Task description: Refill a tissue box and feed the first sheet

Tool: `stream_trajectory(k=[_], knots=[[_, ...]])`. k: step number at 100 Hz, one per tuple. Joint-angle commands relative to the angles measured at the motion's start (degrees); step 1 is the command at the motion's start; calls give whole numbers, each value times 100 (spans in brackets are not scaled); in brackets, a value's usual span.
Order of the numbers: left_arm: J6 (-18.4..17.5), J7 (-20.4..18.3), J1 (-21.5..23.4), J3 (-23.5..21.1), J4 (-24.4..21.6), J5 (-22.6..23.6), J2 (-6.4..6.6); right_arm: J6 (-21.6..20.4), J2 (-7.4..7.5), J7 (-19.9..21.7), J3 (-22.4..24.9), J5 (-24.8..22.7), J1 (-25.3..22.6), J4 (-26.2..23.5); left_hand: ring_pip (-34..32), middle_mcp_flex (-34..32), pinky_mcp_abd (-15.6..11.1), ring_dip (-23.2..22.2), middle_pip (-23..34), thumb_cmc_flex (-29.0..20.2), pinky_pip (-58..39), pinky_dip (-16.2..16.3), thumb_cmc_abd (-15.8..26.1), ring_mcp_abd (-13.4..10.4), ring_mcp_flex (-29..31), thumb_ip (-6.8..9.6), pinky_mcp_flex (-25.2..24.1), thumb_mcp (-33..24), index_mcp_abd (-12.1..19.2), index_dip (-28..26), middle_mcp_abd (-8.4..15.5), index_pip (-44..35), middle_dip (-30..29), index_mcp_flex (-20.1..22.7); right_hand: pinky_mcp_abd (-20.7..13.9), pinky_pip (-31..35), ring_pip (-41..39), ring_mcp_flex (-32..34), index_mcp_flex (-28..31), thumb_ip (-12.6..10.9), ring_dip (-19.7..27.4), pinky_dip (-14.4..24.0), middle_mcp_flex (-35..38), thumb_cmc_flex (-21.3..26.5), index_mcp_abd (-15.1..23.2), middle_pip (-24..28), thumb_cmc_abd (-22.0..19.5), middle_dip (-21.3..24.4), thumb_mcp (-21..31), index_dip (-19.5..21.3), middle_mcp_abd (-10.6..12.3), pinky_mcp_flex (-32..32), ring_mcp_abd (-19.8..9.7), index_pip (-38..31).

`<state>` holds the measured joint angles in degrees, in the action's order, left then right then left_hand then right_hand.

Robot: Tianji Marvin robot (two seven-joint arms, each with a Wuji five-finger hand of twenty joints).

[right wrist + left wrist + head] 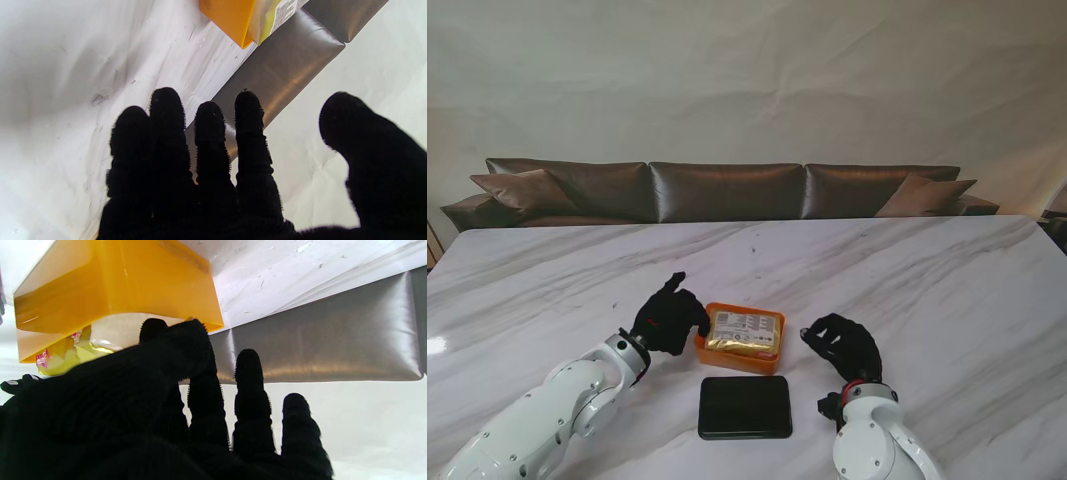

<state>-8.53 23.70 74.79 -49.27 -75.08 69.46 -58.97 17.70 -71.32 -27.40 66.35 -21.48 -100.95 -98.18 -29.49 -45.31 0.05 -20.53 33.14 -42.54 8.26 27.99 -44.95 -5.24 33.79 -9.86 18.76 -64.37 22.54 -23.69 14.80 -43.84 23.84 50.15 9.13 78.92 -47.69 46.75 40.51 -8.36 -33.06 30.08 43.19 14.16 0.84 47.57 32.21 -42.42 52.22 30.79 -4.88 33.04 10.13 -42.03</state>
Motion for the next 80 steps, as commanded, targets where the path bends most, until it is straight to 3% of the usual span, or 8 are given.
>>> stream_trajectory(k=[1,10,15,21,31,61,80], knots=[[-72,-27,-35,72,90,-43,-40,-16,-20,54,-5,-8,-21,-27,25,-224,-190,74,146,-177,-6657,-92,-205,-93,209,231,68,-222,97,-126,211,-155,-46,194,-272,-46,-43,153,111,168,-17,-40,25,-60,190,85,33,-18,121,39,117,41,30,49],[-134,57,-100,199,229,-117,-50,-23,-22,52,-17,-1,-15,-19,4,-348,-123,77,156,-156,-6742,-74,-190,-70,347,227,206,-221,112,-137,203,-210,-51,280,-268,-45,-41,161,125,168,-16,-41,46,-66,192,91,29,-21,119,42,119,47,27,46],[-156,107,-123,264,300,-143,-51,-26,-25,47,-22,9,-16,-18,-41,-469,-16,68,104,-191,-6922,-28,-207,-15,456,81,317,-159,108,-120,170,-223,-4,322,-262,-43,-37,161,129,167,-14,-41,40,-57,194,88,34,-21,121,42,108,49,37,46],[-173,139,-142,327,361,-145,-42,-27,-25,44,-25,13,-18,-19,-198,-749,100,9,-59,-322,-7102,13,-249,96,602,-208,360,-9,112,-96,81,-245,174,392,-262,-45,-38,167,128,167,-15,-42,47,-60,194,88,30,-21,120,42,112,47,36,49],[-179,81,-105,331,374,-117,-14,-26,-28,40,-29,18,-18,-22,-410,-1003,353,-110,-296,-355,-7304,130,-266,239,731,-349,157,146,123,-69,-33,-244,321,430,-263,-44,-38,170,128,167,-15,-43,37,-56,197,84,35,-21,123,42,114,52,34,52],[-142,-132,191,106,243,35,56,-55,-32,28,-64,29,-10,-15,-619,-909,693,-439,-548,-183,-7296,259,-60,333,914,-341,-372,237,103,185,-141,-2,423,213,-273,-43,-36,184,124,167,-13,-46,44,-61,206,82,34,-21,122,44,116,58,42,56],[-54,-227,330,-22,102,99,64,-64,-32,24,-68,27,-12,-13,-418,-536,935,-547,-368,396,-7032,259,-86,252,793,-249,-727,135,154,433,-120,123,252,-17,-268,-56,-34,195,127,166,-11,-52,54,-60,216,83,34,-22,121,46,122,41,40,55]])
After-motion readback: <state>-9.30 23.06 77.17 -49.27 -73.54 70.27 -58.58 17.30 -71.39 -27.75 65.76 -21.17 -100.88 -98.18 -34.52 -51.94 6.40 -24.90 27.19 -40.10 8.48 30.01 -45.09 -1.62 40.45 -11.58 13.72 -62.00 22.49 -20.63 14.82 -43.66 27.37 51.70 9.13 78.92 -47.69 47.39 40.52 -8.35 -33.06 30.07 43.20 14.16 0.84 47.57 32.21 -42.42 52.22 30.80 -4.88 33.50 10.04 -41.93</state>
